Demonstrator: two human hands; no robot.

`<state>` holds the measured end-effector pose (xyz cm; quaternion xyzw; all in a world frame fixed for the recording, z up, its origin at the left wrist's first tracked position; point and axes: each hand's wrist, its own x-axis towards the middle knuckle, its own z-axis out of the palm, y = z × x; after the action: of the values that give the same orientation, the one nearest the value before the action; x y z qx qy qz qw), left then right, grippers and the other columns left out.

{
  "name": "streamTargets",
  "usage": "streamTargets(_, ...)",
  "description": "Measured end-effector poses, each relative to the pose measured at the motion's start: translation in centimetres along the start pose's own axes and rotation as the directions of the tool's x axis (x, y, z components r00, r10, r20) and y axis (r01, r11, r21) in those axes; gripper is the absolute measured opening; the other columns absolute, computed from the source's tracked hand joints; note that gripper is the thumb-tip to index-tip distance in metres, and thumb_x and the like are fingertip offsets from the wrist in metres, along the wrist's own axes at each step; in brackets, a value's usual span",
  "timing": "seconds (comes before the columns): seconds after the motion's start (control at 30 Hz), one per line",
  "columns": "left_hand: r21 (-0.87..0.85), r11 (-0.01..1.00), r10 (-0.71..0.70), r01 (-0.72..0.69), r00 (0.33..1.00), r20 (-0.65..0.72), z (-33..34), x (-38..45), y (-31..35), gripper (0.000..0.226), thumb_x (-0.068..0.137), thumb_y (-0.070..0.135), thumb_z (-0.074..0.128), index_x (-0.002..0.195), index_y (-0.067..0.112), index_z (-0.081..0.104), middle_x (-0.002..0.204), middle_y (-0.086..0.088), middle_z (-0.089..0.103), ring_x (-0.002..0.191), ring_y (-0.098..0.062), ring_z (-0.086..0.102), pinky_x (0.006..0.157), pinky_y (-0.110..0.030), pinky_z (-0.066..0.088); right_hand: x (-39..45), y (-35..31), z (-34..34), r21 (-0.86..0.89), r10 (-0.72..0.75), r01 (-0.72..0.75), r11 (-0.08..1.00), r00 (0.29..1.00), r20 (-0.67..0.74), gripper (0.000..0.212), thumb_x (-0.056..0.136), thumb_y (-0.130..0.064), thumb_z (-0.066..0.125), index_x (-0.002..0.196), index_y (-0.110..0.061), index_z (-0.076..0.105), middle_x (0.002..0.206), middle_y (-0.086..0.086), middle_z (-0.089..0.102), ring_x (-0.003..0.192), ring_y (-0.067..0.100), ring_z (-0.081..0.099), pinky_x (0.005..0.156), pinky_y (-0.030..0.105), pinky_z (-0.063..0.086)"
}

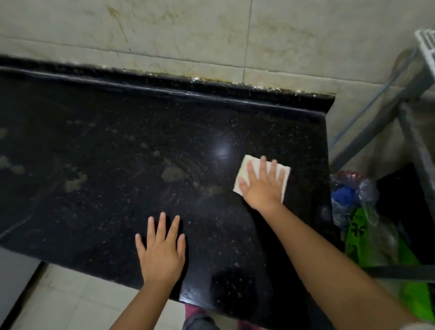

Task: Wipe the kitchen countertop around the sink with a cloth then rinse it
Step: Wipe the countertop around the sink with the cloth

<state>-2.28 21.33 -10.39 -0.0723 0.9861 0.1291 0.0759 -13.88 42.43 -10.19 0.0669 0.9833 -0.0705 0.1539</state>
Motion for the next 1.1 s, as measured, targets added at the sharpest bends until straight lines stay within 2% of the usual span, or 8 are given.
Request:
streamTargets(0.27, -0.028, 0.989, -0.149, 0.148, 0.988, -0.026, -1.0, 1.8, -0.6, 0.047, 0.098, 0.039, 0.024, 0.144, 0.028, 0.022, 0.155, -0.001, 0.013, 0.143, -0.022, -0.001, 0.112, -0.047, 0.0, -12.7, 1.4, 5.7, -0.216, -0.622, 0.612, 0.761, 0.783, 0.028, 0.054, 0.079, -0.054, 0.036, 0.127, -0.031, 0.046, 0.139, 0.004, 0.047, 0.126, 0.028, 0.036, 0.112, 0.04, 0.003)
streamTargets(0.37, -0.017, 0.985, -0.169, 0.169, 0.986, 0.007, -0.5, 2.1, -1.0, 0.048, 0.098, 0.037, 0.023, 0.145, 0.029, 0.017, 0.156, 0.001, 0.008, 0.143, -0.021, -0.004, 0.113, -0.046, -0.002, -11.0, 9.9, 4.5, -0.303, -0.538, 0.494, 0.815, 0.839, -0.079, 0.049, 0.094, -0.051, 0.016, 0.126, -0.026, 0.042, 0.134, 0.006, 0.039, 0.121, 0.03, 0.037, 0.116, 0.037, -0.002)
streamTargets(0.5, 0.003, 0.984, -0.176, 0.176, 0.984, 0.012, 0.3, 2.0, -1.3, 0.052, 0.095, 0.046, 0.015, 0.145, 0.031, 0.016, 0.156, 0.002, 0.007, 0.143, -0.02, -0.004, 0.113, -0.045, -0.002, -1.8, 11.9, 0.1, -0.195, -0.135, 0.12, 0.973, 0.989, -0.066, 0.066, 0.096, -0.05, 0.002, 0.127, -0.014, 0.048, 0.133, 0.021, 0.048, 0.114, 0.045, 0.053, 0.089, 0.061, 0.042)
streamTargets(0.63, 0.026, 0.983, -0.18, 0.18, 0.984, 0.003, 0.3, 2.2, -1.2, 0.071, 0.079, 0.05, -0.002, 0.145, 0.032, 0.016, 0.155, 0.003, 0.008, 0.143, -0.02, -0.004, 0.113, -0.044, -0.003, 5.9, 4.7, -2.9, -0.028, 0.07, -0.07, 0.997, 0.998, -0.004, 0.058, 0.097, -0.049, 0.017, 0.149, -0.026, 0.005, 0.157, 0.004, -0.009, 0.144, 0.031, -0.01, 0.115, 0.048, -0.005)
streamTargets(0.73, 0.025, 0.982, -0.187, 0.187, 0.982, -0.001, 0.3, 2.4, -1.2, 0.068, 0.08, 0.047, 0.003, 0.145, 0.031, 0.015, 0.155, 0.003, 0.008, 0.143, -0.02, -0.004, 0.113, -0.044, -0.003, 4.9, -3.3, -1.3, -0.078, -0.182, 0.184, 0.98, 0.983, 0.031, 0.058, 0.097, -0.048, 0.018, 0.148, -0.028, -0.001, 0.157, 0.004, -0.013, 0.143, 0.033, -0.014, 0.115, 0.046, -0.008)
streamTargets(0.87, 0.009, 0.981, -0.195, 0.195, 0.981, -0.008, 0.1, 2.3, -1.1, 0.065, 0.082, 0.046, 0.007, 0.144, 0.031, 0.02, 0.155, 0.002, 0.011, 0.143, -0.021, -0.001, 0.113, -0.045, -0.002, -5.1, -6.2, 3.9, -0.143, -0.615, 0.614, 0.776, 0.787, 0.04, 0.063, 0.088, -0.052, 0.021, 0.145, -0.027, 0.025, 0.156, 0.008, 0.016, 0.143, 0.032, 0.006, 0.112, 0.042, -0.011)
streamTargets(1.0, -0.013, 0.98, -0.197, 0.197, 0.98, 0.002, 0.0, 2.3, -1.1, 0.048, 0.098, 0.04, 0.022, 0.145, 0.031, 0.017, 0.156, 0.002, 0.008, 0.143, -0.02, -0.003, 0.113, -0.045, -0.004, -10.8, 3.4, 5.0, -0.228, -0.616, 0.598, 0.768, 0.788, -0.007, 0.048, 0.089, -0.053, 0.026, 0.127, -0.029, 0.043, 0.137, 0.005, 0.049, 0.125, 0.027, 0.035, 0.113, 0.037, 0.001)
streamTargets(1.1, -0.014, 0.982, -0.19, 0.19, 0.982, 0.006, 0.2, 2.1, -1.2, 0.048, 0.098, 0.038, 0.023, 0.145, 0.031, 0.014, 0.156, 0.002, 0.005, 0.143, -0.02, -0.006, 0.113, -0.044, -0.006, -7.2, 9.4, 2.5, -0.257, -0.385, 0.371, 0.892, 0.923, -0.007, 0.063, 0.094, -0.053, -0.002, 0.125, -0.021, 0.043, 0.134, 0.011, 0.046, 0.121, 0.036, 0.044, 0.106, 0.047, 0.027)
